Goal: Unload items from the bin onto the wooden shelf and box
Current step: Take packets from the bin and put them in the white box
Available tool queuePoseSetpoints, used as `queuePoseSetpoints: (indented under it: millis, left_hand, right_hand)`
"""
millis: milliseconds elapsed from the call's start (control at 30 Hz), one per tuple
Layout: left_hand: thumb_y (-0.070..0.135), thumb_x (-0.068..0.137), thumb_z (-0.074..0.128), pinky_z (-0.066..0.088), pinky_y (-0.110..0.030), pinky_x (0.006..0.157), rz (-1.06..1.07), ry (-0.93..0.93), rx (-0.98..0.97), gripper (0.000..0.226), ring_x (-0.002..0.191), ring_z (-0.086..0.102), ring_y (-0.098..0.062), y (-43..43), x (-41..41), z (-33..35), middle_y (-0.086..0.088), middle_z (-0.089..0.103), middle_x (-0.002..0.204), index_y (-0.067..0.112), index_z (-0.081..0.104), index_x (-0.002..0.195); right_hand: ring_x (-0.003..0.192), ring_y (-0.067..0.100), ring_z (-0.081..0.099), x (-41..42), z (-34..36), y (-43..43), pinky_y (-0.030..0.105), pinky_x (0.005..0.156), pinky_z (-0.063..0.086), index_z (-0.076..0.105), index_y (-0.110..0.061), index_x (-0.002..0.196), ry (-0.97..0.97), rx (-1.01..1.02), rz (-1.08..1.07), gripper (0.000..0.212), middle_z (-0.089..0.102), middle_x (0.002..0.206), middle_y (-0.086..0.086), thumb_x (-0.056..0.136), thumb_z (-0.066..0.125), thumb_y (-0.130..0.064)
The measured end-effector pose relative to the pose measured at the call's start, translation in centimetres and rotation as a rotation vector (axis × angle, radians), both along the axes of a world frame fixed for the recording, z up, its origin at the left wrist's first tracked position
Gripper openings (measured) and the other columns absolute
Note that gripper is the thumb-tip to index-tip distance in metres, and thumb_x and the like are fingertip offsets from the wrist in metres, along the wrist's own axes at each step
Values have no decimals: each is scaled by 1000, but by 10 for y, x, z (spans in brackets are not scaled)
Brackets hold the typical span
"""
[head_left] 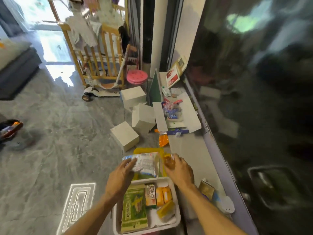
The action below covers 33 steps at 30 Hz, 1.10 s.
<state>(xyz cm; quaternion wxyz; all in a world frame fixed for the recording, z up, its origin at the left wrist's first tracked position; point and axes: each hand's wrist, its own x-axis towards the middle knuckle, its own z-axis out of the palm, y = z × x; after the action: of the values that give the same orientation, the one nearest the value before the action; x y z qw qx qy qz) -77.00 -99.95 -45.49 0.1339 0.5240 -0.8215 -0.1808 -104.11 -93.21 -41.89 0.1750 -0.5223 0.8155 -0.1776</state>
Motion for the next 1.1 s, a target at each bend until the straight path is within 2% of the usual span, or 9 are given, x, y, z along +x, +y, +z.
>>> queuePoseSetpoints:
  millis: [200,300,433,567,633,700,833,933,1100]
  left_hand:
    - [37,92,80,57,-36,83,-168,373,86,53,110,68,-14,-21,-26,85,10,69,132,33,63,143]
    - [28,94,80,55,-24,75,-272,573,240,38,95,73,2,-4,-50,119,27,77,108,36,69,129]
    - [18,96,76,53,-16,75,-433,661,364,19,88,72,2,38,-95,151,26,76,98,32,71,109]
    - [35,90,76,56,-19,74,-595,678,459,27,90,75,-3,107,-134,176,20,79,98,26,72,115]
    - [27,95,78,58,-20,69,-703,641,503,16,85,74,0,154,-149,183,26,77,93,29,71,109]
    - [27,96,77,60,-26,70,-784,609,529,12,83,75,-1,204,-161,185,26,77,91,33,71,104]
    - [31,90,80,64,-33,79,-949,583,633,29,90,77,-8,323,-176,192,11,81,100,23,73,118]
    - [23,96,78,63,-28,74,-1070,565,705,21,90,78,-12,427,-171,196,6,81,100,21,72,116]
    - [27,96,77,62,-22,75,-1219,521,774,21,89,78,-7,597,-141,190,11,81,99,21,73,116]
  right_hand:
    - [97,29,71,12,76,46,37,74,55,58,-33,125,-51,-217,-305,54,75,109,-1,83,73,-62]
    - [90,21,70,19,112,87,36,75,57,60,-38,97,-139,-379,-498,31,74,96,-10,82,75,-61]
    - [79,4,65,24,142,163,29,66,50,60,-34,91,-188,-579,-716,52,71,85,-16,75,76,-80]
    - [84,-1,66,27,164,260,27,70,49,67,-31,103,-136,-632,-906,53,73,90,-19,76,80,-75]
    - [83,-7,66,34,172,317,24,70,50,70,-31,106,-93,-687,-1000,47,74,89,-24,78,84,-65]
    - [91,-1,70,45,177,375,27,74,55,70,-31,112,-46,-723,-1098,55,76,96,-20,75,83,-70]
    - [92,7,72,79,183,503,29,73,54,70,-32,113,31,-749,-1267,66,76,97,-17,70,77,-83]
    - [94,3,72,116,181,606,33,79,61,71,-35,117,70,-756,-1358,54,77,101,-20,77,82,-70]
    - [91,-5,68,192,182,768,12,72,49,69,-35,120,142,-760,-1548,50,71,99,-25,81,85,-62]
